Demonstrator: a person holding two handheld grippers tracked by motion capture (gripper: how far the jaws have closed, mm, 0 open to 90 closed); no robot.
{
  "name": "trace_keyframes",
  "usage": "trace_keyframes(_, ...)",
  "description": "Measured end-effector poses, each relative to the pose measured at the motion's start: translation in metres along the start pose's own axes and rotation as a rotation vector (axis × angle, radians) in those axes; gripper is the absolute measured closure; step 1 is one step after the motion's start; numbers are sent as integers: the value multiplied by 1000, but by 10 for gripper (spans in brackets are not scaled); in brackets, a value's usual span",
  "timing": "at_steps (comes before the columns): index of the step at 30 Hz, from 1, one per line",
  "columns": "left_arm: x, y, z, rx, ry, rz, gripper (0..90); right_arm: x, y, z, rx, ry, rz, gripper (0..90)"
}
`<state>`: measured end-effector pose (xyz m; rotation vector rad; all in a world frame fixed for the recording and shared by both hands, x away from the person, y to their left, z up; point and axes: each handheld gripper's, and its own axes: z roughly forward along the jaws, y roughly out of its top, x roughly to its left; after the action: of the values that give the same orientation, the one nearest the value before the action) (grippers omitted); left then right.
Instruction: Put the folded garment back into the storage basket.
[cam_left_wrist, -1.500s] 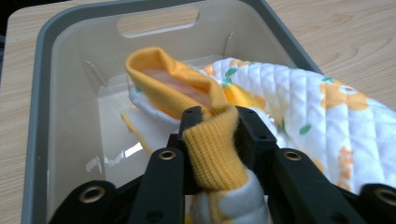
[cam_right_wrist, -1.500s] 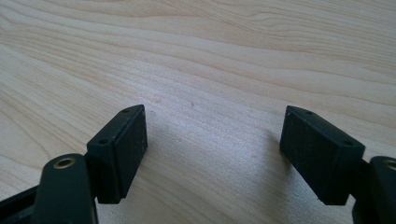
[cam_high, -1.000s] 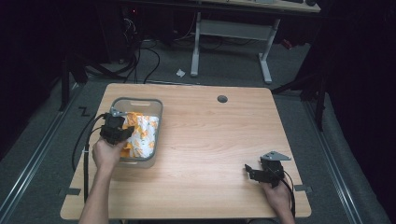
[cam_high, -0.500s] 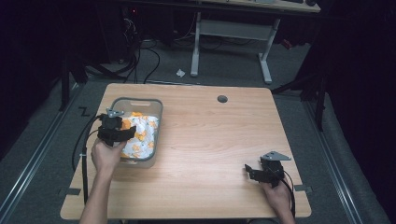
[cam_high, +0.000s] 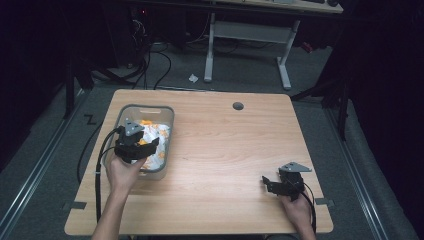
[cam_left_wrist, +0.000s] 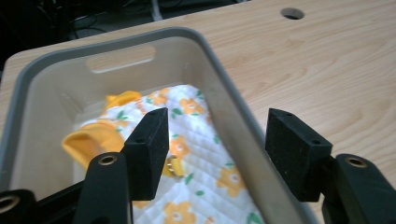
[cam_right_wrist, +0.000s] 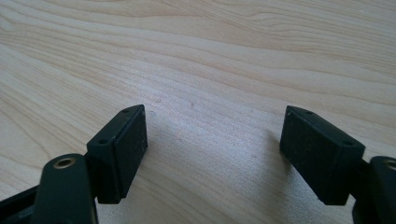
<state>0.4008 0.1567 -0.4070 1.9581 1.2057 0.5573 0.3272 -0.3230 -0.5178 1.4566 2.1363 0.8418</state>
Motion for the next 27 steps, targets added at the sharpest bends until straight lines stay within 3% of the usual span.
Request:
trace_keyframes(7,-23,-4,-2,-32,-53,10,397,0,0,0,0,0,0,235)
trace_keyframes(13,-40,-7,2,-30,-85,32,391,0,0,0,0,0,0,236)
trace_keyframes(27,-54,-5,-7,-63,-142,23,388,0,0,0,0,0,0,235)
